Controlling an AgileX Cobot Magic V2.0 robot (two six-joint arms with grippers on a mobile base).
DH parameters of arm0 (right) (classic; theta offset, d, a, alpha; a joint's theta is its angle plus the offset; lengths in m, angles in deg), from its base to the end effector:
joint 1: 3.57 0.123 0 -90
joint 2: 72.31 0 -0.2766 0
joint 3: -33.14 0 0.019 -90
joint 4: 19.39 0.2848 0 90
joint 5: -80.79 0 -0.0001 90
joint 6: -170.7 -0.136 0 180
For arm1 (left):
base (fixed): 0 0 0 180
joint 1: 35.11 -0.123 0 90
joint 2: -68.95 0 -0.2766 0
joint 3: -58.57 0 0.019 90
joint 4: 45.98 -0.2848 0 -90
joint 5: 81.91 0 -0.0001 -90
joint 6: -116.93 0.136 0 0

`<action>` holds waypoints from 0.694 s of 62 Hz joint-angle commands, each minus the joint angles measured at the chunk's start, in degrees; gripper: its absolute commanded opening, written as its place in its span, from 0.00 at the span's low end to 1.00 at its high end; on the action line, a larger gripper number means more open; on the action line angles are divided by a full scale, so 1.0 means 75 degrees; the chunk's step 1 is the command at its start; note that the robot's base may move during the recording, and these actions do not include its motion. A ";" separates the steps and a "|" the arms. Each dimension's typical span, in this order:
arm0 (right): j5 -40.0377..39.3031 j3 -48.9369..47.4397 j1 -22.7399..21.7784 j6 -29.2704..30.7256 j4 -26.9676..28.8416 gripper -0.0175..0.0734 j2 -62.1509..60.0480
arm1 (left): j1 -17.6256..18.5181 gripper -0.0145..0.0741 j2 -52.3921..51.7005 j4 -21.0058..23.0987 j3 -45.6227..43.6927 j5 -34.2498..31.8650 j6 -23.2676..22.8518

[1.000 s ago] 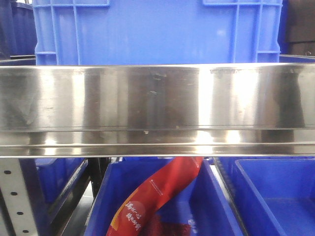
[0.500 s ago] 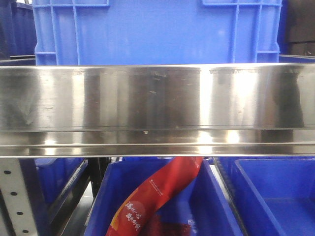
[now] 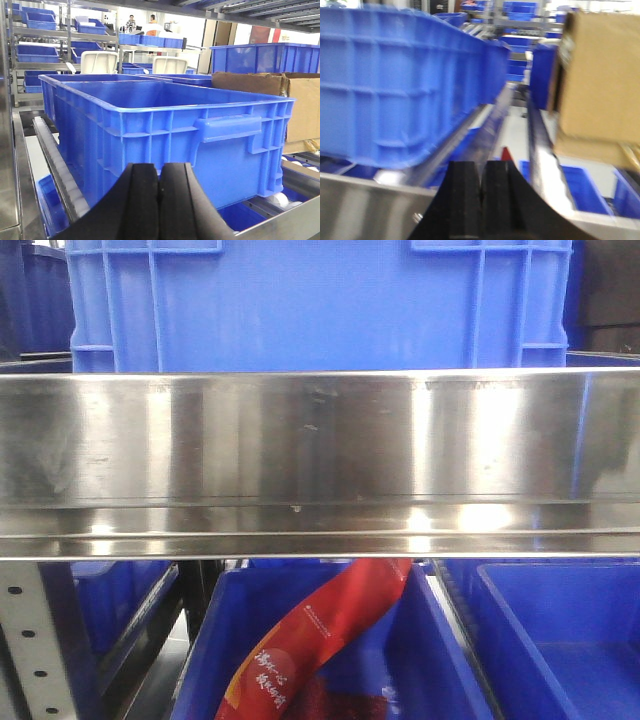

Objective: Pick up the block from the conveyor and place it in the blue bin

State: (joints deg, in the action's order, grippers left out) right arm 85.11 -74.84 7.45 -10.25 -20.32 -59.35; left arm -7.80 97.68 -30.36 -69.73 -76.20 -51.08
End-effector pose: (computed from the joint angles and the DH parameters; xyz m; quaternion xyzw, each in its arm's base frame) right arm 0.1458 0.0282 0.2304 -0.0669 0.6996 0.0680 0.7082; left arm 0.1500 -0.0816 0.3316 0.1499 0.6649 -0.2035 0.7029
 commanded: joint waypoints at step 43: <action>-0.0056 0.0661 -0.0485 -0.0018 -0.0062 0.01 -0.0658 | 0.0025 0.04 -0.0051 0.0063 0.0010 -0.0155 -0.0007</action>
State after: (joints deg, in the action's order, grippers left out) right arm 85.56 -69.88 4.12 -10.37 -20.32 -64.12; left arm -7.80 97.65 -30.36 -69.51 -76.20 -51.08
